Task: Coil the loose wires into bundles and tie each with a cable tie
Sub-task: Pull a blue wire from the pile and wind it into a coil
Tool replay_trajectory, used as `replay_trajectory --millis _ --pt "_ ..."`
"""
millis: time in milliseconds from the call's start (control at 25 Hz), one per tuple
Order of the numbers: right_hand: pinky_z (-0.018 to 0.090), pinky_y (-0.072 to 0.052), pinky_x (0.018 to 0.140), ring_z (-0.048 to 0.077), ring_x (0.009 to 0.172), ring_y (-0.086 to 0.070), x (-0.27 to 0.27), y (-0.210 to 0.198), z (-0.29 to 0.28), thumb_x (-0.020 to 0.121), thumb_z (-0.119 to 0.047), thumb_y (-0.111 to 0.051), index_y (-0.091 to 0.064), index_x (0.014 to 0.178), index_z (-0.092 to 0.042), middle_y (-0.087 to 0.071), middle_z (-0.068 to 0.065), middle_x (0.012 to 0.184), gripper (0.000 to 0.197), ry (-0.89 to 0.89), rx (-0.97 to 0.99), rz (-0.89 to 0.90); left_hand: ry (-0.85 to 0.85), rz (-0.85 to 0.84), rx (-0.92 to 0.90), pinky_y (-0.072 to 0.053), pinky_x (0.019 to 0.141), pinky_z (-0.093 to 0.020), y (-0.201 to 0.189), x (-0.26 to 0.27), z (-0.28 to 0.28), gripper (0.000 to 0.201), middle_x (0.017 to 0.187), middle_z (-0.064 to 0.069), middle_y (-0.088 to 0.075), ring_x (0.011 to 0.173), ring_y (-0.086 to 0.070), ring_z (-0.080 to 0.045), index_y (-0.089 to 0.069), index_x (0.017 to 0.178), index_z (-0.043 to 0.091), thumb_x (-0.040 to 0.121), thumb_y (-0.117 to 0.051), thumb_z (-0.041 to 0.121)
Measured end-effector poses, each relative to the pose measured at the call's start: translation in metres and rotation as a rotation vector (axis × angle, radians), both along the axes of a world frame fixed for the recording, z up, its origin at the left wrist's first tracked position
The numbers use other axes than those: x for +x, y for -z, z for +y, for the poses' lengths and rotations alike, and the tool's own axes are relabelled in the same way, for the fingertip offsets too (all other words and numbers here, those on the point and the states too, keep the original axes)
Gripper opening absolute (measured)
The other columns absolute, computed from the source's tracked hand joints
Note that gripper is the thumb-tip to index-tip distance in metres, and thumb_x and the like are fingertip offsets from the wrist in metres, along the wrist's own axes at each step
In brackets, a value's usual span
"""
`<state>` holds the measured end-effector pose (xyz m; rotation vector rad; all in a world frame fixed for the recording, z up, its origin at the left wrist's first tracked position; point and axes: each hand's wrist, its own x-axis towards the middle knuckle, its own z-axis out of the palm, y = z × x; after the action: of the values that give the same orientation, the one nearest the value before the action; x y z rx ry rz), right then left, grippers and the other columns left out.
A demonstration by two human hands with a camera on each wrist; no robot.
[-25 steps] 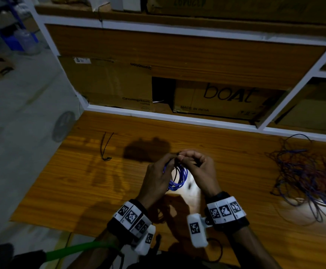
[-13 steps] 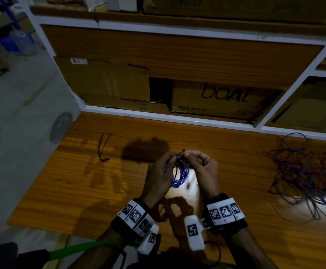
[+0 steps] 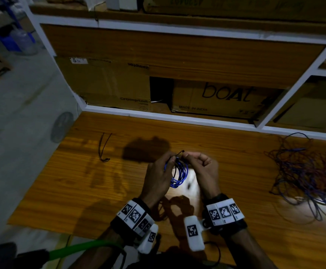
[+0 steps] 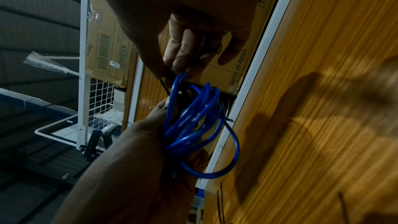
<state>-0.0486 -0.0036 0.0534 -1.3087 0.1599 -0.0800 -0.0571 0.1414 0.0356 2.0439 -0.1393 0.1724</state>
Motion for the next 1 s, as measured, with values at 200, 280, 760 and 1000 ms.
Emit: replay_trajectory --millis 200,280,760,1000 --pt "0.023 -0.057 0.071 0.016 0.080 -0.073 0.002 0.000 -0.001 0.089 0.002 -0.067 -0.074 0.091 -0.002 -0.078 0.008 0.084 0.008 -0.004 -0.002 0.012 0.001 0.009 0.008 -0.043 0.066 -0.030 0.001 0.002 0.001 0.019 0.082 0.021 -0.064 0.074 -0.060 0.001 -0.062 0.104 0.030 0.107 -0.044 0.032" --pt "0.023 -0.058 0.072 0.017 0.081 -0.073 0.002 0.001 -0.001 0.089 0.002 -0.068 -0.074 0.090 -0.004 -0.078 0.008 0.085 0.008 -0.009 -0.011 0.024 0.006 0.017 0.001 -0.040 0.065 -0.028 0.001 0.002 0.001 0.019 0.081 0.022 -0.063 0.071 -0.059 0.003 -0.063 0.104 0.030 0.107 -0.044 0.032" --pt "0.023 -0.057 0.071 0.017 0.080 -0.073 0.008 0.003 -0.002 0.089 0.001 -0.068 -0.074 0.089 -0.005 -0.077 0.008 0.084 0.008 -0.006 -0.017 0.023 0.018 0.026 -0.012 -0.040 0.060 -0.020 -0.002 0.006 -0.001 0.019 0.077 0.022 -0.064 0.069 -0.061 0.003 -0.064 0.103 0.029 0.107 -0.045 0.029" --pt "0.025 -0.058 0.070 0.019 0.080 -0.073 0.011 0.008 -0.002 0.089 0.001 -0.068 -0.074 0.091 -0.001 -0.077 0.011 0.085 0.007 0.003 -0.012 0.010 0.019 0.046 -0.013 -0.043 0.062 -0.022 -0.001 0.010 -0.001 0.020 0.079 0.021 -0.065 0.071 -0.062 0.002 -0.064 0.104 0.029 0.107 -0.044 0.030"
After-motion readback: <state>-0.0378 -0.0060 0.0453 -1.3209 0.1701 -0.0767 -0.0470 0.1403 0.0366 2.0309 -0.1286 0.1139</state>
